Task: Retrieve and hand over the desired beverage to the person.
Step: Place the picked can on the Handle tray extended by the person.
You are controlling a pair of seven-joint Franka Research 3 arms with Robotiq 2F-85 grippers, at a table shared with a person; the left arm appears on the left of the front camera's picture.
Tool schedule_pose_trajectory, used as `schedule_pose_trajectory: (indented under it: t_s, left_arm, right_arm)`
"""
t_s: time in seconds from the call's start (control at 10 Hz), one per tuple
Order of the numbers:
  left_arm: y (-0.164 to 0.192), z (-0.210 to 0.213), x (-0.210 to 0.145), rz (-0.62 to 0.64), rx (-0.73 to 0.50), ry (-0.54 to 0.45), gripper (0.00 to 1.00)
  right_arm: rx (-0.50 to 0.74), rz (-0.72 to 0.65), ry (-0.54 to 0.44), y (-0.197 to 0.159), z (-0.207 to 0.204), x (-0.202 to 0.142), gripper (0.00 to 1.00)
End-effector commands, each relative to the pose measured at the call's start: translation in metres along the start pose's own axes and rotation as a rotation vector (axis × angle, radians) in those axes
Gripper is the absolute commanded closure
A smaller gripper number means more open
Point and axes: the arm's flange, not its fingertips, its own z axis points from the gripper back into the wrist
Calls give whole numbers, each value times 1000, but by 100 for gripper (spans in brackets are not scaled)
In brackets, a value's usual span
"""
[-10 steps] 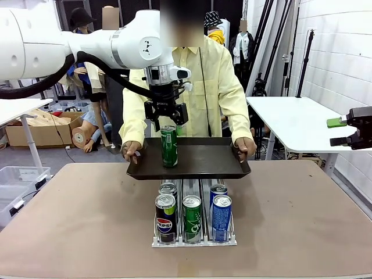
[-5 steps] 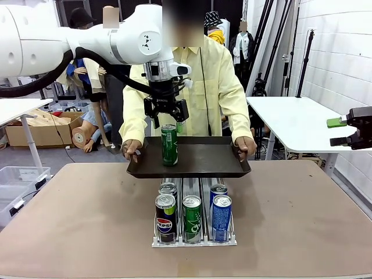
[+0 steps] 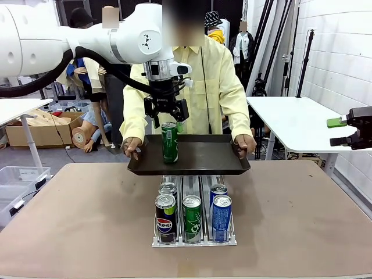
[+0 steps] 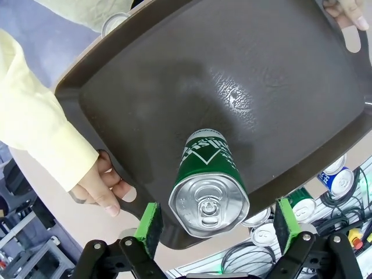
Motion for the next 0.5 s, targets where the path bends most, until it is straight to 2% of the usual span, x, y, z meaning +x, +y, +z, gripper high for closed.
schedule_pose_trajectory:
  t_s: [0.0,0.4]
  left_arm:
    - [1,1,0,3,0,-2,0]
    - [1,1,0,3,0,-2,0]
  right_arm:
    - [3,0,-2,0,0,0,0]
    - [3,0,-2,0,0,0,0]
